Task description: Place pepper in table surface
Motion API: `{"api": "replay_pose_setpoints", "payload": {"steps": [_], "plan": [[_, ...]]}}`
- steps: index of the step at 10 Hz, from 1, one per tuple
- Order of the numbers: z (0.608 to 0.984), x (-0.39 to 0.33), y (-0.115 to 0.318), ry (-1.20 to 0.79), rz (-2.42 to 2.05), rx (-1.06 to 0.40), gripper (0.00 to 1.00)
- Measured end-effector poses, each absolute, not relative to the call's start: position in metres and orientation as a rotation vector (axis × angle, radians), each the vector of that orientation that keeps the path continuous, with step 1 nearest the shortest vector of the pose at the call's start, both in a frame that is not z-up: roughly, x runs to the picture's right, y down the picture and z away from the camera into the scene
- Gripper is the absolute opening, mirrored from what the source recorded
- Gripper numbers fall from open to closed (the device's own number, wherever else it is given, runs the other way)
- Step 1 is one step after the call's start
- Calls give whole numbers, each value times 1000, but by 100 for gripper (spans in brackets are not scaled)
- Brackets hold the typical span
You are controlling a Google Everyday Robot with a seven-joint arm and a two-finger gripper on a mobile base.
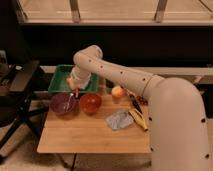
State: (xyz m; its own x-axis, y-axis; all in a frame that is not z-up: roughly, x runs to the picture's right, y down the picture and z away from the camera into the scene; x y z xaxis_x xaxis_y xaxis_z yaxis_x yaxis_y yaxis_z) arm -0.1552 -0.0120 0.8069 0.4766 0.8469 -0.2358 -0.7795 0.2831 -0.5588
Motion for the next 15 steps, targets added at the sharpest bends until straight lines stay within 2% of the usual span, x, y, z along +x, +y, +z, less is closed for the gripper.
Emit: {"api": "replay_pose_setpoints", "payload": {"steps": [3, 8, 10, 13, 14, 15], "plan": [[779, -153, 40, -137, 1006, -764, 0], [776, -155, 46, -141, 988, -779, 0], [778, -165, 60, -138, 891, -862, 0], [773, -181, 113, -132, 730, -1007, 0], [771, -186, 131, -135, 679, -1045, 3], [770, -190, 143, -133, 658, -1065, 10]]}}
